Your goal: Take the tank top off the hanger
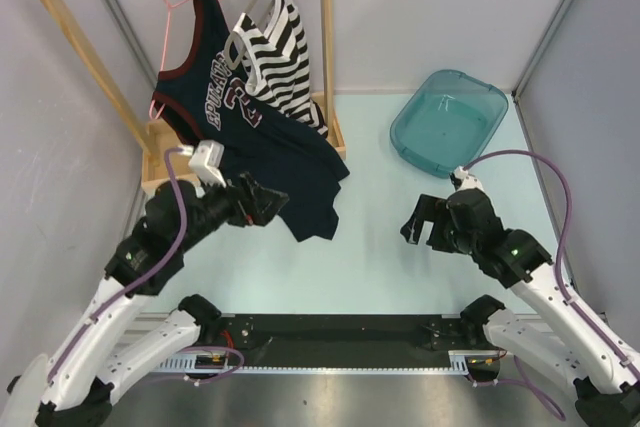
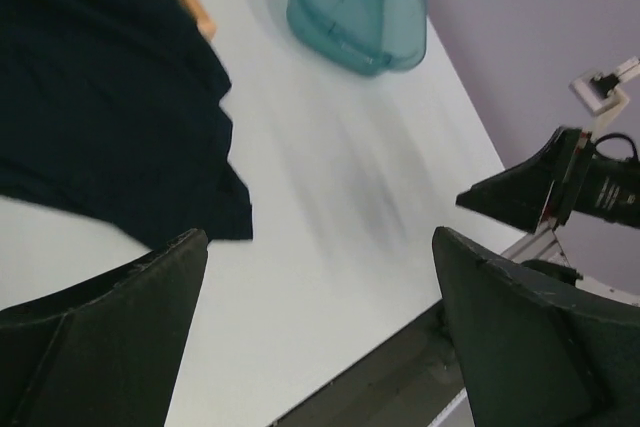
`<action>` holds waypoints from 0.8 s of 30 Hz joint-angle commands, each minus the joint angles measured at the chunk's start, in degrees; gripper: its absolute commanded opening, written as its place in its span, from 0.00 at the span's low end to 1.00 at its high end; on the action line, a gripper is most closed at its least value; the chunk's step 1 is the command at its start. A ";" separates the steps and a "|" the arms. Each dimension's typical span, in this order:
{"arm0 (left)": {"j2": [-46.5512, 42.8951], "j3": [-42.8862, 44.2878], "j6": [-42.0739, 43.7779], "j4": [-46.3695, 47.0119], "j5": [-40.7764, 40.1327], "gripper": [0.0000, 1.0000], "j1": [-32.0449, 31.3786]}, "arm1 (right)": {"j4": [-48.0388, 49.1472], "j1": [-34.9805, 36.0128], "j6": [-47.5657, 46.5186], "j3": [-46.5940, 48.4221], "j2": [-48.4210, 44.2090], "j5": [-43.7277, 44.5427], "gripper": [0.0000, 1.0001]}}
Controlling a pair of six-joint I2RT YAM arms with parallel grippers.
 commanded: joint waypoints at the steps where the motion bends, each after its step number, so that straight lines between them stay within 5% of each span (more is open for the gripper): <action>1: 9.59 15.42 8.40 -2.96 0.62 1.00 3.39 | 1.65 -0.21 -6.11 6.46 0.38 -1.16 1.00; 12: 31.55 48.03 9.37 0.10 20.11 1.00 30.19 | -3.08 -0.12 -7.27 11.65 4.25 -2.85 1.00; 16: 39.57 55.25 8.57 3.26 25.58 0.99 33.21 | -7.22 -0.21 -6.55 12.97 3.29 -2.04 1.00; 19: 43.61 54.12 10.07 15.18 31.11 0.99 33.21 | -7.22 -0.29 -8.22 12.71 1.27 -5.65 1.00; 24: 51.00 57.63 12.00 16.45 29.71 0.98 33.29 | -6.87 -0.12 -8.14 12.70 -0.41 -12.40 1.00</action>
